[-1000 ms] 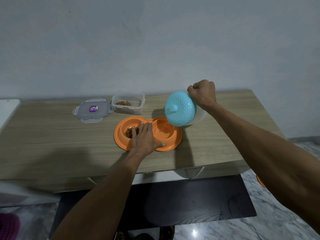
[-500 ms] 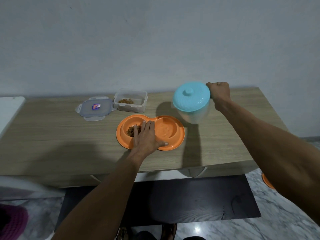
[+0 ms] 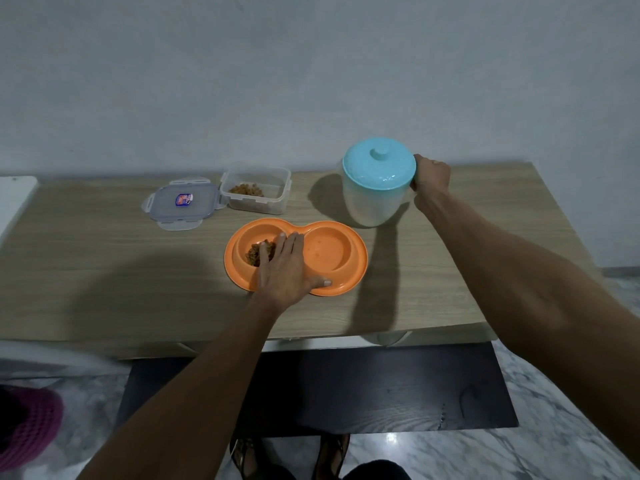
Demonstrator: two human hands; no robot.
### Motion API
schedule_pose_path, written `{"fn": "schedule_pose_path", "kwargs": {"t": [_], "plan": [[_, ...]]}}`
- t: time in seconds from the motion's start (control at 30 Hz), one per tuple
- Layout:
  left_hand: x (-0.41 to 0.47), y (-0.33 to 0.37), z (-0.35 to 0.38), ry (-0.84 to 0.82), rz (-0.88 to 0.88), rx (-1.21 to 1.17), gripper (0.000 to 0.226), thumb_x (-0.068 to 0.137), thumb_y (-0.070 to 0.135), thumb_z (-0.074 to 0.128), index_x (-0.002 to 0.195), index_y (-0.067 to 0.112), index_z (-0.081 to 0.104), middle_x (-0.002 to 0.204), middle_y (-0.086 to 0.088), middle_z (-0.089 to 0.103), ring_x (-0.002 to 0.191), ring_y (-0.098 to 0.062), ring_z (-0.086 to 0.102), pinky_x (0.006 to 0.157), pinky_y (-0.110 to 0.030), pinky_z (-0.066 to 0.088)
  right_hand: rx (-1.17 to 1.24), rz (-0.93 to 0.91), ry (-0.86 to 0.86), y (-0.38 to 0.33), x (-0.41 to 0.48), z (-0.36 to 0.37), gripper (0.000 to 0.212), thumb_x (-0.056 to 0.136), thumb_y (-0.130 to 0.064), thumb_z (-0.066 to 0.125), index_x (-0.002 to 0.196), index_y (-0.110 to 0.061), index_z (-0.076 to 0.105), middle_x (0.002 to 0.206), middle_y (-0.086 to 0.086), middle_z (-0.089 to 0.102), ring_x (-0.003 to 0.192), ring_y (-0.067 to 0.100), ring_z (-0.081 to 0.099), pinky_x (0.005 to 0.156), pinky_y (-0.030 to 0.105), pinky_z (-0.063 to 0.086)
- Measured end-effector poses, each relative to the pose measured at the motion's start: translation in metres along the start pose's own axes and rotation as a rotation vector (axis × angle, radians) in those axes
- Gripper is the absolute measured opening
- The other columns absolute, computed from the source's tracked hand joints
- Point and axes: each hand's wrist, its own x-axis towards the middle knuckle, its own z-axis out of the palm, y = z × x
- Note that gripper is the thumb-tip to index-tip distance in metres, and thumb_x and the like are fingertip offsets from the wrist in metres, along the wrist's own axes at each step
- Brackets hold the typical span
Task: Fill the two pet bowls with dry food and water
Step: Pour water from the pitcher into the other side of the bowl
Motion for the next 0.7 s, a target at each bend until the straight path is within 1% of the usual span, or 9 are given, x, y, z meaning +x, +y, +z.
{"fn": "schedule_pose_path", "kwargs": {"t": [0.17,0.3,0.37,0.4,0.47,0.53,0.57,0.63,0.7], "plan": [[-0.001,0.0,0.0,0.001,0.001,-0.007,0.111,0.074,0.071,0.062,0.154,0.013,0.011,0.163,-0.005,0.015,0.153,-0.027,0.004,0.119,-0.056,0.0,0.046,0.013,0.023,0.006,0.003,0.002,0.038,0.069,-0.007,0.062,0.052,-0.018,0.03,0.051,0.0,0.031,0.046,0.015,0.024,0.041,0.022,0.021],[-0.002,0.0,0.0,-0.01,0.005,0.006,0.111,0.075,0.071,0.06,0.154,0.012,0.01,0.164,-0.006,0.014,0.153,-0.028,0.003,0.118,-0.058,0.001,0.007,0.004,0.04,0.007,0.001,0.0,0.032,0.071,-0.02,0.063,0.05,-0.017,0.04,0.049,-0.003,0.04,0.047,0.015,0.031,0.045,0.027,0.027],[-0.002,0.001,-0.001,-0.024,0.003,0.023,0.112,0.076,0.072,0.058,0.155,0.012,0.008,0.164,-0.006,0.011,0.153,-0.028,0.001,0.118,-0.06,0.001,-0.008,-0.009,0.047,0.007,-0.003,-0.002,0.031,0.078,-0.031,0.064,0.056,-0.016,0.049,0.054,-0.001,0.049,0.049,0.015,0.04,0.048,0.029,0.033],[-0.002,0.002,-0.002,-0.029,0.006,0.034,0.112,0.076,0.073,0.057,0.155,0.012,0.006,0.164,-0.007,0.009,0.153,-0.029,0.0,0.117,-0.062,0.002,-0.025,-0.007,0.059,0.007,-0.006,-0.004,0.032,0.081,-0.039,0.062,0.061,-0.015,0.054,0.062,0.001,0.056,0.054,0.016,0.047,0.053,0.03,0.038],[-0.005,0.002,-0.003,-0.015,0.015,0.043,0.112,0.077,0.075,0.054,0.156,0.013,0.005,0.165,-0.006,0.005,0.153,-0.028,-0.001,0.117,-0.063,0.003,-0.044,0.024,0.11,0.011,-0.009,-0.009,0.045,0.084,-0.054,0.051,0.081,-0.012,0.066,0.088,0.008,0.069,0.077,0.025,0.062,0.071,0.035,0.049],[-0.009,-0.002,-0.006,0.035,0.009,-0.003,0.109,0.078,0.077,0.05,0.156,0.015,0.005,0.165,-0.005,0.004,0.153,-0.027,-0.001,0.117,-0.062,0.005,-0.085,0.064,0.167,0.017,-0.013,-0.017,0.06,0.089,-0.054,0.038,0.108,-0.005,0.067,0.114,0.017,0.068,0.104,0.033,0.064,0.093,0.043,0.052],[-0.011,-0.006,-0.009,0.074,-0.004,-0.042,0.107,0.079,0.077,0.047,0.156,0.016,0.006,0.165,-0.005,0.004,0.153,-0.025,0.0,0.117,-0.061,0.006,-0.116,0.071,0.182,0.02,-0.018,-0.021,0.062,0.092,-0.049,0.033,0.115,-0.001,0.065,0.12,0.02,0.065,0.112,0.035,0.061,0.099,0.046,0.049],[-0.014,-0.019,-0.016,0.162,-0.057,-0.123,0.1,0.083,0.076,0.042,0.156,0.016,0.009,0.165,-0.004,0.007,0.153,-0.024,0.004,0.118,-0.059,0.008,-0.145,0.083,0.206,0.029,-0.038,-0.026,0.059,0.097,-0.041,0.03,0.121,0.003,0.061,0.126,0.023,0.062,0.118,0.038,0.058,0.101,0.046,0.047],[-0.016,-0.035,-0.023,0.238,-0.143,-0.187,0.094,0.086,0.073,0.041,0.155,0.015,0.014,0.164,-0.005,0.014,0.152,-0.024,0.011,0.117,-0.058,0.015,-0.176,0.118,0.229,0.044,-0.059,-0.027,0.059,0.097,-0.041,0.032,0.129,0.003,0.056,0.132,0.022,0.058,0.121,0.038,0.055,0.103,0.043,0.045]]}}
